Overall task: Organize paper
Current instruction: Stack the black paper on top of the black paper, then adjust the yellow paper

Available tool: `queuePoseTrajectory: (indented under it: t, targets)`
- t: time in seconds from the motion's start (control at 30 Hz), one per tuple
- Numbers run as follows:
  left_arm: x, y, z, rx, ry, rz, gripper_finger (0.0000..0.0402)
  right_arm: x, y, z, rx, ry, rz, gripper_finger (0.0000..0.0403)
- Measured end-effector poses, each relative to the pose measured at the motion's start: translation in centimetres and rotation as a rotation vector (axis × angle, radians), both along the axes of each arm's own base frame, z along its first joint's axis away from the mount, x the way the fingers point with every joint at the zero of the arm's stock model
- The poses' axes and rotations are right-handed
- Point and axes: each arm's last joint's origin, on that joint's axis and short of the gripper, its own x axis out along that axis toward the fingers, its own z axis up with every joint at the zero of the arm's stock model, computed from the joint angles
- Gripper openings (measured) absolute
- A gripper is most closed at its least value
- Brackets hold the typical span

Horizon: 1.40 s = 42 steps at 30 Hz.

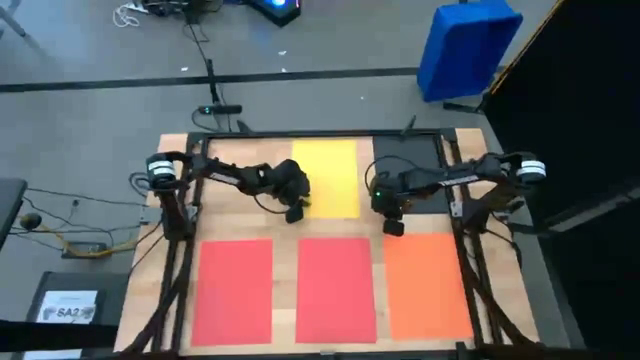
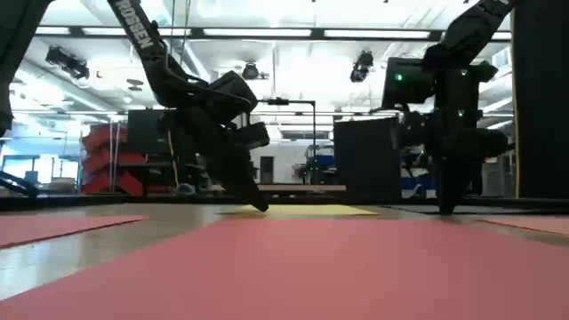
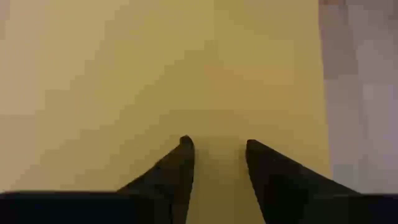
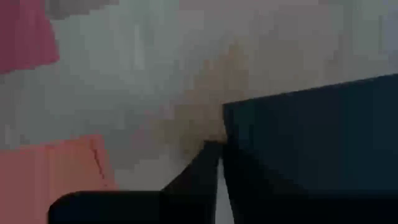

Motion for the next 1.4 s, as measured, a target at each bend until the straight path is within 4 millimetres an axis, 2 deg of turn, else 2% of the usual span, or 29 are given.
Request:
queuePoseTrajectory:
  t: [0.17,0.33,0.53,0.7,0.87,1.07,1.13,1.23,1.4]
  targets:
    - [0.1,-0.1,0.1,-0.010,-0.015,-0.014,0.0131,-0.3,-0.4,1.6,-0.004,-0.098,-0.025,0.0001]
    - [0.4,-0.4,0.6,-0.076,-0.060,-0.056,0.0133,0.3,-0.9,2.5,-0.027,-0.213,-0.035,0.0000]
    - [1.4,-0.2,3.3,-0.054,-0.137,-0.076,0.0133,1.0,-1.5,3.0,-0.055,-0.312,-0.033,0.0000]
    - [1.6,-0.1,5.7,-0.052,-0.117,-0.072,0.0133,1.3,-1.6,3.2,-0.063,-0.356,-0.031,0.0000]
    - [0.1,-0.5,8.9,-0.040,0.036,-0.064,0.0133,2.0,-1.4,3.7,-0.054,-0.443,-0.026,0.0000]
    - [-3.2,-2.1,11.2,-0.086,0.212,-0.051,0.0131,3.2,-0.1,4.5,-0.047,-0.557,0.003,0.0000]
    - [-4.2,-2.6,10.8,-0.069,0.263,-0.035,0.0131,3.2,0.5,4.4,-0.063,-0.537,0.010,0.0000]
    - [-5.0,-2.9,9.3,-0.029,0.317,-0.011,0.0131,2.6,0.5,3.7,-0.083,-0.431,-0.053,0.0000]
    - [-4.4,-2.6,6.9,-0.004,0.276,-0.030,0.0108,2.5,-1.9,1.3,-0.079,-0.284,-0.242,0.0000]
